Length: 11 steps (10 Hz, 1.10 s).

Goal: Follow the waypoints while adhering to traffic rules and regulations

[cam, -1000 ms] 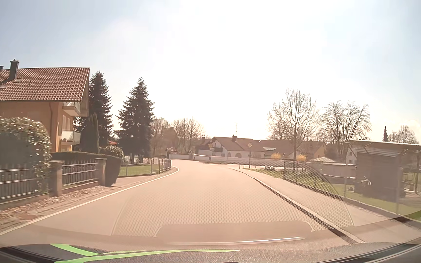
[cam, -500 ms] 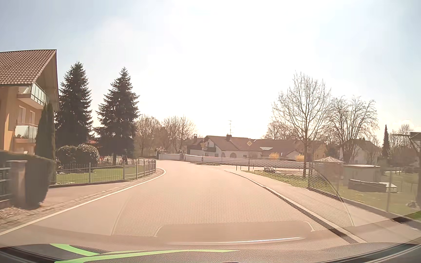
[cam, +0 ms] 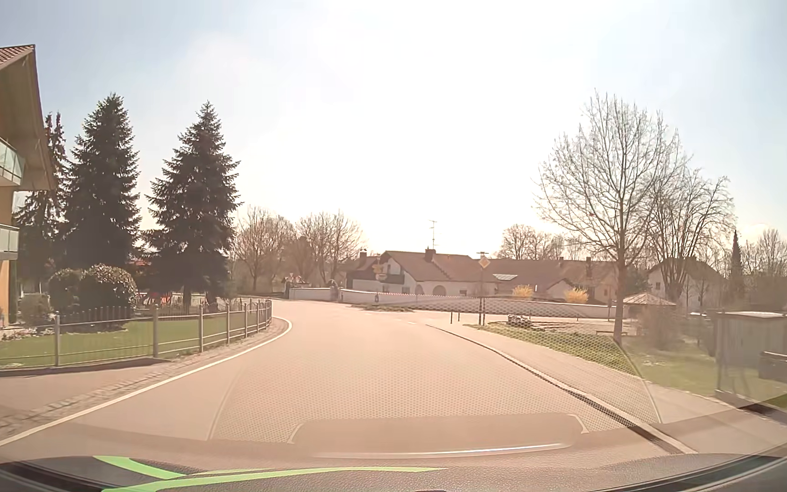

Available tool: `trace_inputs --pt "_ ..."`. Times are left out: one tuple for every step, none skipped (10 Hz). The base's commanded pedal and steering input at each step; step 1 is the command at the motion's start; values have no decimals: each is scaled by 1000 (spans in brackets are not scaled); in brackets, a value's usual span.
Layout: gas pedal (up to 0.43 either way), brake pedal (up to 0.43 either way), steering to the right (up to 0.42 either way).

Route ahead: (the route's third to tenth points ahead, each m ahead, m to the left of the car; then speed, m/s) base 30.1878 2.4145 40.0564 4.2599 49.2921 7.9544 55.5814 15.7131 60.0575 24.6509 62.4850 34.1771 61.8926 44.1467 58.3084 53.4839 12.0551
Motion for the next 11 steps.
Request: trace_inputs --pt "20 0 0" --pt "0 0 -1" --pt "0 0 -1" --pt "0 0 -1" --pt "0 0 -2" --pt "0 0 -2" --pt "0 0 -3" --pt "0 0 -5" --pt "0 0 -8" --pt "0 0 -9" --pt "0 0 -13"
